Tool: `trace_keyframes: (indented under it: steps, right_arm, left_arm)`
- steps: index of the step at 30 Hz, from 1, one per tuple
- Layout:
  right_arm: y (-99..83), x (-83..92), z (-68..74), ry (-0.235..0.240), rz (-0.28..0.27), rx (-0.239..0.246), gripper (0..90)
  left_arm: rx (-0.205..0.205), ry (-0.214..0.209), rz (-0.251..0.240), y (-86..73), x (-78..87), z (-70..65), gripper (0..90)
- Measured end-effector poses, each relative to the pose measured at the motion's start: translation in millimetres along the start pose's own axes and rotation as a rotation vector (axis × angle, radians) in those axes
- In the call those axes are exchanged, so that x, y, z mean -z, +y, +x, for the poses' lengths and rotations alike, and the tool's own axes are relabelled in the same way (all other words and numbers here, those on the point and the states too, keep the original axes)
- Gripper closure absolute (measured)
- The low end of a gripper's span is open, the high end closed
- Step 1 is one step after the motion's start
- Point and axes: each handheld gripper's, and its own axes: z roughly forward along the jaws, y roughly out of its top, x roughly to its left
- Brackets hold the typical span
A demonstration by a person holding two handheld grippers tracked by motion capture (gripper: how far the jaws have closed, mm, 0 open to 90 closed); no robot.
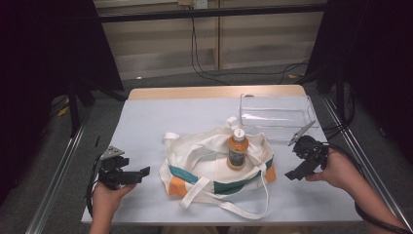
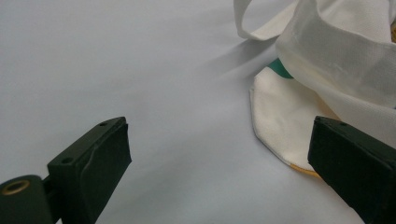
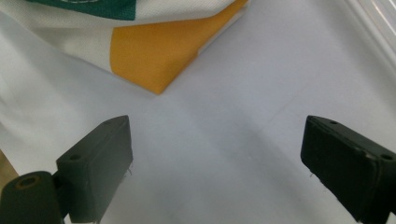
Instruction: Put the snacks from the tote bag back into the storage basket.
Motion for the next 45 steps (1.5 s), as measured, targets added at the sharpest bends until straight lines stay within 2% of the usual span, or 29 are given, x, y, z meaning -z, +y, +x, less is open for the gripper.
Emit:
trace_keyframes:
  steps: [5, 9, 14, 17, 22, 25, 36, 45]
  right_arm:
    - [6.9, 8.1, -0.1, 0.004, 0.046, 0.007, 8.8]
    - [11.7, 12.0, -0.9, -0.004, 0.059, 0.022, 8.9]
    - [19.3, 19.6, 0.5, -0.008, 0.091, 0.015, 9.1]
    - [24.0, 23.5, 0.4, -0.024, 0.094, 0.038, 9.1]
    - [31.3, 30.0, 1.9, -0.028, 0.115, 0.056, 9.1]
    - [36.1, 34.6, 2.6, -0.029, 0.125, 0.067, 9.2]
    - [48.1, 46.6, 1.9, -0.028, 0.132, 0.063, 9.4]
    - [59.7, 55.4, 4.4, -0.020, 0.137, 0.076, 9.5]
  left_arm:
    - [-0.005, -0.001, 0.001, 0.3, -0.2, 0.6, 6.0]
    - [-0.007, -0.002, -0.001, 0.6, -0.3, 0.7, 6.2]
    - [-0.013, 0.000, 0.007, 0.8, -0.5, 1.0, 6.3]
    - [-0.010, -0.003, 0.002, 0.7, -0.5, 1.1, 6.3]
    - [-0.019, -0.010, 0.014, 0.8, -1.7, 0.7, 6.4]
    - [-0.011, -0.008, 0.010, 1.2, -2.3, -0.1, 6.5]
    - [-0.004, -0.011, 0.007, 1.0, -2.4, 0.8, 6.6]
    - [-0.024, -0.002, 0.019, 1.9, -2.7, 0.2, 6.8]
